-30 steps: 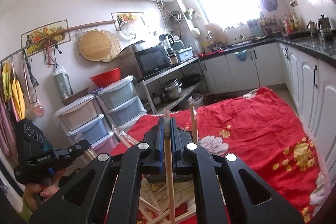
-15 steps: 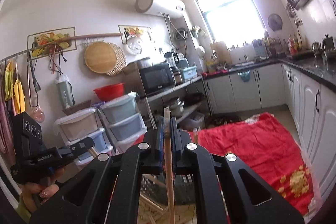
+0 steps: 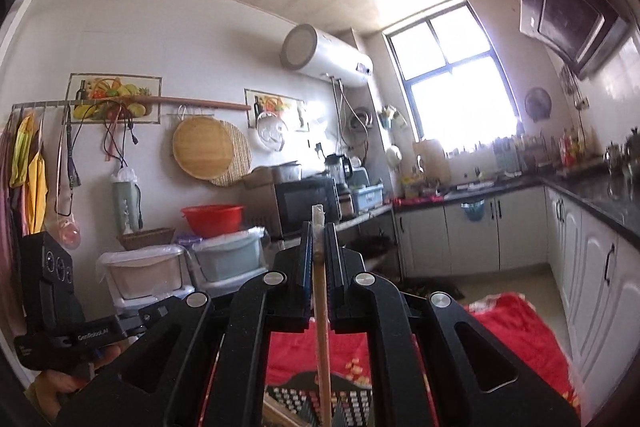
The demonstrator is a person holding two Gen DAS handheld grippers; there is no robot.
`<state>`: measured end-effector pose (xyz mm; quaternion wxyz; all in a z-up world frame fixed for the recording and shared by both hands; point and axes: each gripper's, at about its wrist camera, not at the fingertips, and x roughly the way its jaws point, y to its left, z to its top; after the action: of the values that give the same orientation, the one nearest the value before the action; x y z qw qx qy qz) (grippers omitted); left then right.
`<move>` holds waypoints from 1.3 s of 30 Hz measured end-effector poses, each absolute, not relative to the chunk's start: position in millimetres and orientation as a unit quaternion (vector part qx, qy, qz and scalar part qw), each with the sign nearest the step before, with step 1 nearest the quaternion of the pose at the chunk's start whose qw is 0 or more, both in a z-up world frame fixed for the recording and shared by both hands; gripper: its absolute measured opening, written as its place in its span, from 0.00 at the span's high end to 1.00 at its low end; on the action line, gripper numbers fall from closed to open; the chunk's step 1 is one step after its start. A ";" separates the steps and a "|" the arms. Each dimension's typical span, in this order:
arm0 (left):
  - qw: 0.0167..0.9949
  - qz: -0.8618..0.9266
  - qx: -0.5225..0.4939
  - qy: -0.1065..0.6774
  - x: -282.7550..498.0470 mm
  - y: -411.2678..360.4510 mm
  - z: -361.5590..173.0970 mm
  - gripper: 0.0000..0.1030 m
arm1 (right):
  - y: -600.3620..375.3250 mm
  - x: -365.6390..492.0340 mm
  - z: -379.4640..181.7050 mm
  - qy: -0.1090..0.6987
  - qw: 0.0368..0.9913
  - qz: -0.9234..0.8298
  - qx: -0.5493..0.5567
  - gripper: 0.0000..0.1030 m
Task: Organize utensils
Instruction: 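Lower the chopsticks into the caddy and open both tools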
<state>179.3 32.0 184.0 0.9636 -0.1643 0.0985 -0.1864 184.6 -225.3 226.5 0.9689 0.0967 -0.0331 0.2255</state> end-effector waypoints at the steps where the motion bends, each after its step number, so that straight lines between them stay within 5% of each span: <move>1: 0.965 -0.185 -0.162 0.096 179.7 32.5 186.3 0.97 | -224.1 185.1 229.1 -0.038 0.969 0.225 0.094 0.94; 39: 0.983 -0.107 -0.122 0.081 235.0 7.6 153.5 0.97 | -190.2 241.3 186.7 -0.023 0.976 0.198 0.087 0.94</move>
<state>235.0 7.6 153.5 0.9834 -0.1222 0.0810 -0.1073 241.3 -190.2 186.7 0.9761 0.0867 -0.0234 0.1977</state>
